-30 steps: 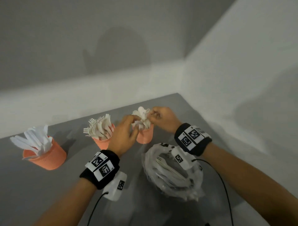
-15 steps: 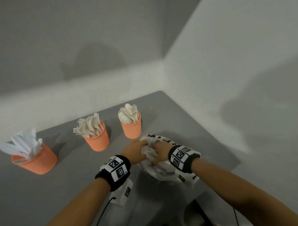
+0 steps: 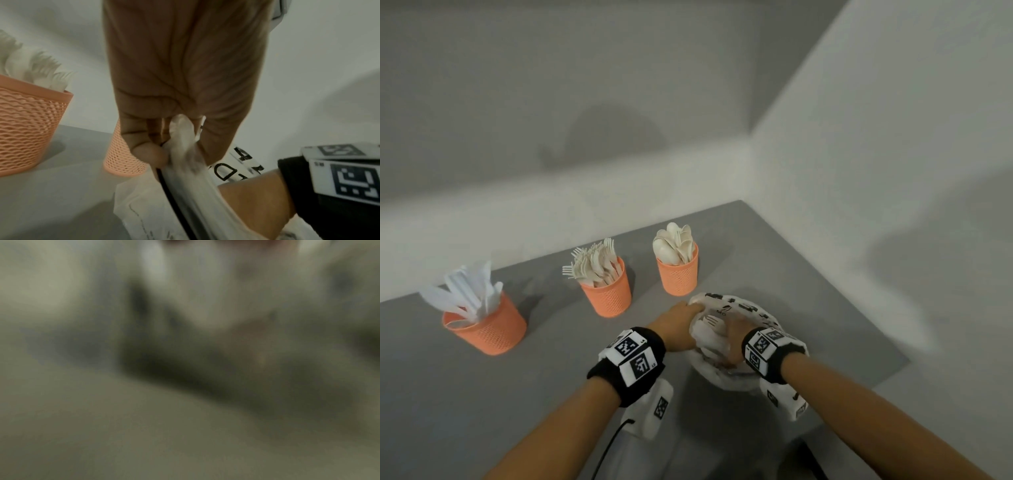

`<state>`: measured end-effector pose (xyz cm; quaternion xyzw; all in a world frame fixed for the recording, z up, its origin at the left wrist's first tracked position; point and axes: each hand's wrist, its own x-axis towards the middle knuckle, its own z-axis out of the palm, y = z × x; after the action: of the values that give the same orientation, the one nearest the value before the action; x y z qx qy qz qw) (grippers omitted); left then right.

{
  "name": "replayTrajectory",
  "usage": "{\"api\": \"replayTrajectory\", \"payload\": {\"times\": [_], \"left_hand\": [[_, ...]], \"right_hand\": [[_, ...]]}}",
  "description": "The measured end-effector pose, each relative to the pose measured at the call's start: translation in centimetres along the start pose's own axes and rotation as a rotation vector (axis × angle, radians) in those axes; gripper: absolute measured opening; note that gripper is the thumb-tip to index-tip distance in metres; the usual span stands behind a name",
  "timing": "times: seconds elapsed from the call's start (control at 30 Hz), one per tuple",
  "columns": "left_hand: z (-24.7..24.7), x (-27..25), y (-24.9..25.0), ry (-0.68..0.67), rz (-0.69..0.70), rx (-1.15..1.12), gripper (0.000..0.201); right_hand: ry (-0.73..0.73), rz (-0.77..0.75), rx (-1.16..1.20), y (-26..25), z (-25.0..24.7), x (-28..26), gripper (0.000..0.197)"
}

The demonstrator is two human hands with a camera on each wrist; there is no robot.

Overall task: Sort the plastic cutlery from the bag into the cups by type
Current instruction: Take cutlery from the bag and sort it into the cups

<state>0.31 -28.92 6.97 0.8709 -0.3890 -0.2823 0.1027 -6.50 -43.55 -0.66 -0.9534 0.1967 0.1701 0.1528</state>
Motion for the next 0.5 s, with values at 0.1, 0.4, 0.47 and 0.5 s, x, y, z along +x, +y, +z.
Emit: {"api": "replayTrajectory", "payload": {"times": [0.1, 0.4, 0.47, 0.5], "left_hand": [[-0.4, -0.2, 0.3, 0.043, 0.021, -0.001, 0.06], [-0.7, 0.4, 0.8, 0.079, -0.04, 0.003, 0.065], [-0.5, 0.7, 1.3, 0.068, -0.055, -0.003, 0.066], [-0.4, 0.8, 1.6, 0.063, -0.065, -0.009, 0.066]], "right_hand": [[-0.01, -0.021, 0.016, -0.2, -1.1, -0.9, 0.069], [-0.14, 0.021, 0.006, 1.5, -2.8, 1.4, 0.048], [-0.153, 0.022, -0.031, 1.9, -3.2, 1.9, 0.044], [-0.151, 0.015, -0.05, 2.1, -3.2, 2.2, 0.044]]}}
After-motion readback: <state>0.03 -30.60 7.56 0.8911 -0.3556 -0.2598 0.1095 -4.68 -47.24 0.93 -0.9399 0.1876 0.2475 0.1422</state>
